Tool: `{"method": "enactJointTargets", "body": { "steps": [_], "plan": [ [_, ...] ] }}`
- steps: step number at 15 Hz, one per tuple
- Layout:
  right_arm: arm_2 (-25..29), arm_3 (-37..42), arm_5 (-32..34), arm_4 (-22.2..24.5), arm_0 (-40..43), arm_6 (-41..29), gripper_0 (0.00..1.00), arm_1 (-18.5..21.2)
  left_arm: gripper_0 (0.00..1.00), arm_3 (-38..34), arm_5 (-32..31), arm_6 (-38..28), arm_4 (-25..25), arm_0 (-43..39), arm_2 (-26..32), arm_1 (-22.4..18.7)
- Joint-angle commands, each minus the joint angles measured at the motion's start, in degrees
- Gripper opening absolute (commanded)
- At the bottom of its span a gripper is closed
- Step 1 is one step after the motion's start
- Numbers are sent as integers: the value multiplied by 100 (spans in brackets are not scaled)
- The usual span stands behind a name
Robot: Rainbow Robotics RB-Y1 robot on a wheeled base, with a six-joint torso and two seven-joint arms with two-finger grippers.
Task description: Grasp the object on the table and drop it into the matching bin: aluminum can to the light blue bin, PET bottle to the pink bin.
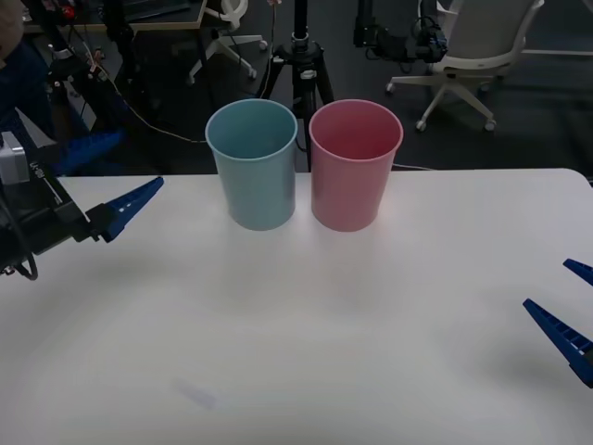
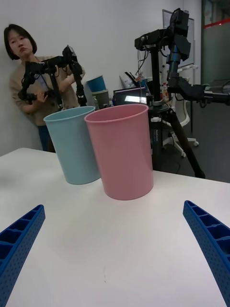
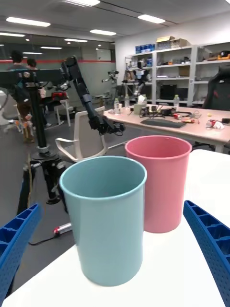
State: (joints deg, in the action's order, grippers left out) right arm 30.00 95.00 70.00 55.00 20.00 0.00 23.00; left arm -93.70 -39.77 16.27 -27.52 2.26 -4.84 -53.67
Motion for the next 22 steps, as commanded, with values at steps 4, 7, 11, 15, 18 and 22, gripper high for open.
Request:
{"method": "enactJointTargets", "body": {
  "steps": [4,7,11,15,18,22],
  "plan": [
    [0,0,0,0,0,0,100,0,100,1,-628,-265,-1528,-964,1231,1447],
    [0,0,0,0,0,0,100,0,100,1,-857,-291,-1836,-1351,1459,1852],
    [0,0,0,0,0,0,100,0,100,-254,-1024,-256,-2205,-1852,1732,2230],
    [0,0,0,0,0,0,100,0,100,-447,-1358,-317,-2653,-2115,2039,2608],
    [0,0,0,0,0,0,100,0,100,-447,-1551,-335,-2574,-2282,2083,2608],
    [0,0,0,0,0,0,100,0,100,-439,-1621,-335,-2513,-2397,2145,2608]
  ]
}}
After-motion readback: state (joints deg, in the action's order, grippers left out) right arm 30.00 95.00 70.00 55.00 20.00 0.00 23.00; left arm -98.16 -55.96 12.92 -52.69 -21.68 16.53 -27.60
